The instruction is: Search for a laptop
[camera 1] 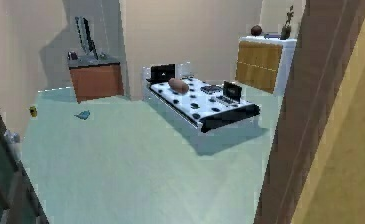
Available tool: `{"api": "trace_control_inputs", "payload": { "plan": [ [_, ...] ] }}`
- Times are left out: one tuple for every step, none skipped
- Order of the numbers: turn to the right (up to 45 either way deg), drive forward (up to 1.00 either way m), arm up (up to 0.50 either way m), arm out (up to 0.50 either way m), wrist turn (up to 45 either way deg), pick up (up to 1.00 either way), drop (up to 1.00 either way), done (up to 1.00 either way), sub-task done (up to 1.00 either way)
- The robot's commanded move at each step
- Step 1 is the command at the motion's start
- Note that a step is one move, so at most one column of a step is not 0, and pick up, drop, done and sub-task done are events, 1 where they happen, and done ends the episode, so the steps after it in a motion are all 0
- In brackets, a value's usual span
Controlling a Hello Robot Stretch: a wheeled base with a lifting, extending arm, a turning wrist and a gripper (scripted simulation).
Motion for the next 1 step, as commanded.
{"api": "trace_control_inputs", "payload": {
  "plan": [
    [0.0, 0.55, 0.00, 0.00, 0.0, 0.00, 0.00, 0.00, 0.00]
  ]
}}
